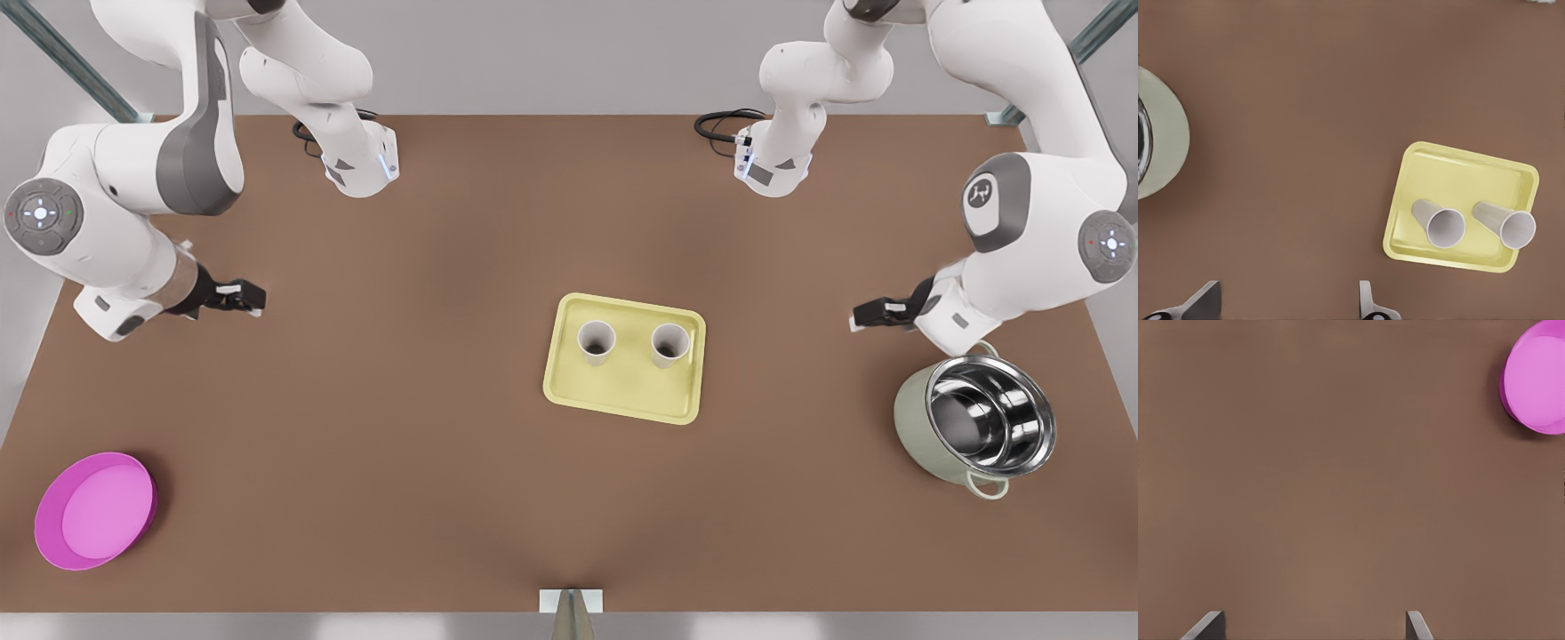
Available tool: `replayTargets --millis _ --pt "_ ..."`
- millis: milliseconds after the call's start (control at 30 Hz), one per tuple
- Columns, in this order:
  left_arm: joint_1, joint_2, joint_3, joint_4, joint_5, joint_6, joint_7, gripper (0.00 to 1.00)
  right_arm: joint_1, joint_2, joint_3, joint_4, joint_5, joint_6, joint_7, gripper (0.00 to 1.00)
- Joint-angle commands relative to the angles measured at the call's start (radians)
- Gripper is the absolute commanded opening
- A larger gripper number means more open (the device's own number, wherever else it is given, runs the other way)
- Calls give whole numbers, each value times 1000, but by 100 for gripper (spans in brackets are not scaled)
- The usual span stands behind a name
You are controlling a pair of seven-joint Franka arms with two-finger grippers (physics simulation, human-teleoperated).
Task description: Use the left arm to pick up the white IKEA cup from the tray and place it on the middle-left position; use the right arm to pick up the white IKEA cup from the tray and place it on the middle-right position
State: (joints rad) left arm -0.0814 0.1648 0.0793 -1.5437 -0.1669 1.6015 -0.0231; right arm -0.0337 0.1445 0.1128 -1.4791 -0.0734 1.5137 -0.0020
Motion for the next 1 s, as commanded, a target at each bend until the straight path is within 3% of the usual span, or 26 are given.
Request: replayTargets --millis 0,200,367,467,500,567,633,700,967 --pt "3 -2 -1 -3 14 144 -58 100 3 0 1 0 -3 123 -1 100" --pt "-11 28 -16 -1 43 97 -43 100 46 18 16 0 -3 166 -1 100" --pt "-393 122 -22 33 126 222 -402 100 413 151 18 -1 -14 267 305 100" --pt "-425 191 -26 16 107 261 -414 100 567 248 25 2 -6 361 519 100" --pt "-446 236 -26 -25 109 339 -434 100 618 305 28 32 -6 411 655 100" --pt "-446 182 -26 -196 109 465 -414 100 650 452 31 187 -6 428 780 100" --pt "-460 205 -29 -234 107 529 -428 100 693 586 34 313 -8 434 879 100" --pt "-466 176 -30 -378 107 679 -429 100 698 642 34 313 -8 531 881 100" --pt "-465 193 -21 -457 115 804 -431 100 719 741 36 309 -16 687 902 100"
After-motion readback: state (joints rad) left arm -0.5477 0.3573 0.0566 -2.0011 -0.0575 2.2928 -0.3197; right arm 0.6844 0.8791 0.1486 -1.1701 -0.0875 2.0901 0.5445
